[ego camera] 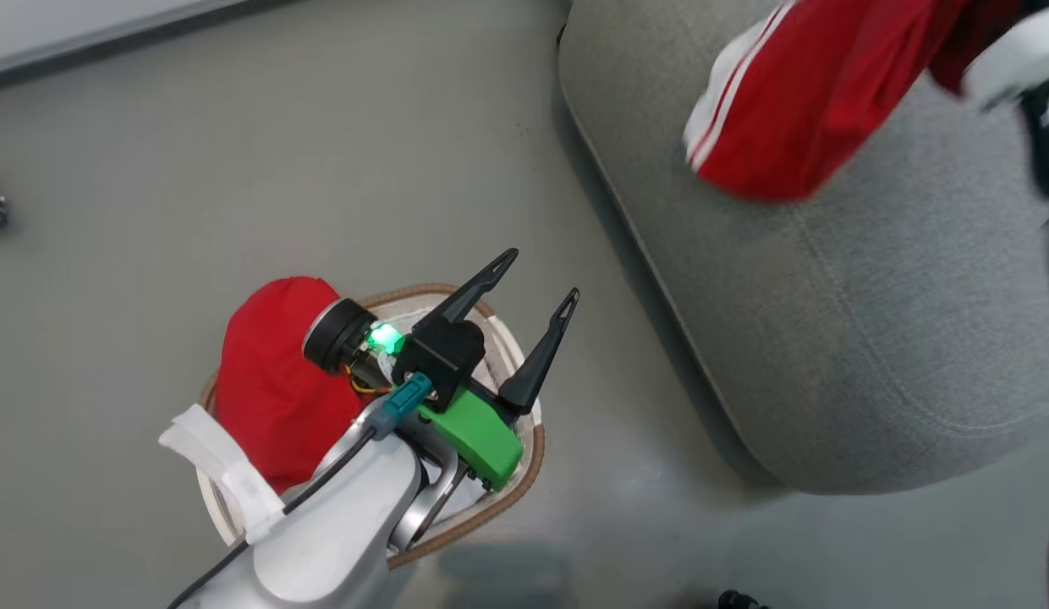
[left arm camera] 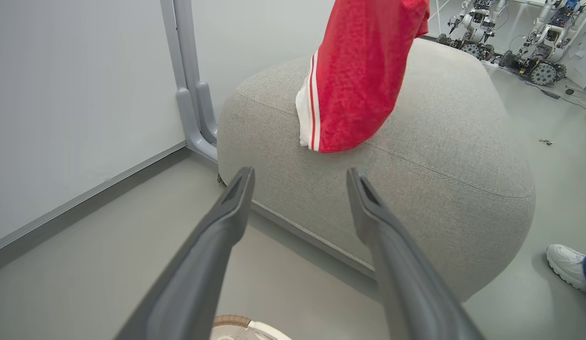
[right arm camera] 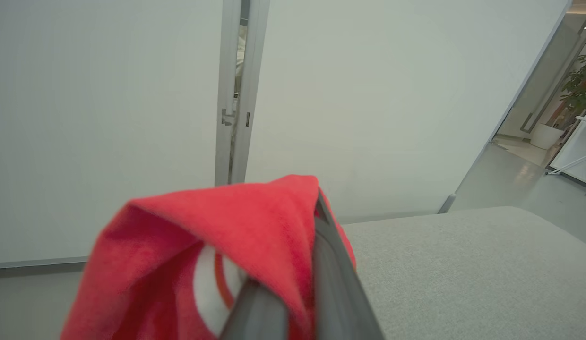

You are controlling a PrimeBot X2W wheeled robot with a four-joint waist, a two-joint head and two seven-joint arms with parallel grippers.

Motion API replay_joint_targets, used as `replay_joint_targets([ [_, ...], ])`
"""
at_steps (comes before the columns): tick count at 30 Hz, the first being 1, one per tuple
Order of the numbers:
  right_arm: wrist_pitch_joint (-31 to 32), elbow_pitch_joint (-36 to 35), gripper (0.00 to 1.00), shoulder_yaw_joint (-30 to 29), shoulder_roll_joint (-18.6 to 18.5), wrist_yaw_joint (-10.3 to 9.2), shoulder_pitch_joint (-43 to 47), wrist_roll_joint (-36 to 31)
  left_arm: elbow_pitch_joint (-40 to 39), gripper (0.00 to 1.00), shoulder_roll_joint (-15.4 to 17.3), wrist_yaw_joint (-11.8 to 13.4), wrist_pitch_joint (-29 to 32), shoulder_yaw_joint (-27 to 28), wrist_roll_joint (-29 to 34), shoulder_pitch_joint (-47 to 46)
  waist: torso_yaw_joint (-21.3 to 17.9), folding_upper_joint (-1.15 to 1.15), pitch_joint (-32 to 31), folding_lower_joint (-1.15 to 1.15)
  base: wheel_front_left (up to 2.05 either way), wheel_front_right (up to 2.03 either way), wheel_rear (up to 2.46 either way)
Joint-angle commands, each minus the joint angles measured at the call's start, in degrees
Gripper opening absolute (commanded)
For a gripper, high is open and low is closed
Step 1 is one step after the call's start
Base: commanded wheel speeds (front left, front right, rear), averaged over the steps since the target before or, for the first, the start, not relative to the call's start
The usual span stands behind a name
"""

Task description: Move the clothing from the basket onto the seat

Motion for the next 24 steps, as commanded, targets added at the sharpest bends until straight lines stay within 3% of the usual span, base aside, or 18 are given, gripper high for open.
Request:
replay_joint_targets([
  [1, 1.3, 0.9, 0.0, -0.9, -3.0, -0.08, -3.5, 0.4, -0.6, 1.0, 0.3, 0.1, 0.4, -0.5, 0.5, -1.2, 2.7, 0.0, 4.2, -0.01, 0.0, 0.0, 0.0],
  [9, 8.4, 3.4, 0.0, -9.4, -12.9, -0.08, -18.1, 0.7, -3.4, 1.0, 0.0, -0.2, 1.7, -2.4, 2.7, -3.6, 8.7, 0.0, 10.5, -0.01, 0.0, 0.0, 0.0],
  [16, 11.0, 7.8, 0.0, -15.1, -19.2, -0.07, -20.1, -5.6, -5.3, 1.0, 0.2, 0.0, 2.1, -3.1, 3.9, -5.6, 13.4, 0.0, 15.7, -0.01, 0.0, 0.0, 0.0],
  [24, 4.9, 18.2, 0.0, -21.7, -16.0, -0.08, -12.2, -14.3, -5.0, 1.0, 0.0, 0.3, 1.2, -3.3, 4.3, -6.3, 15.7, 0.0, 17.9, -0.01, 0.0, 0.0, 0.0],
])
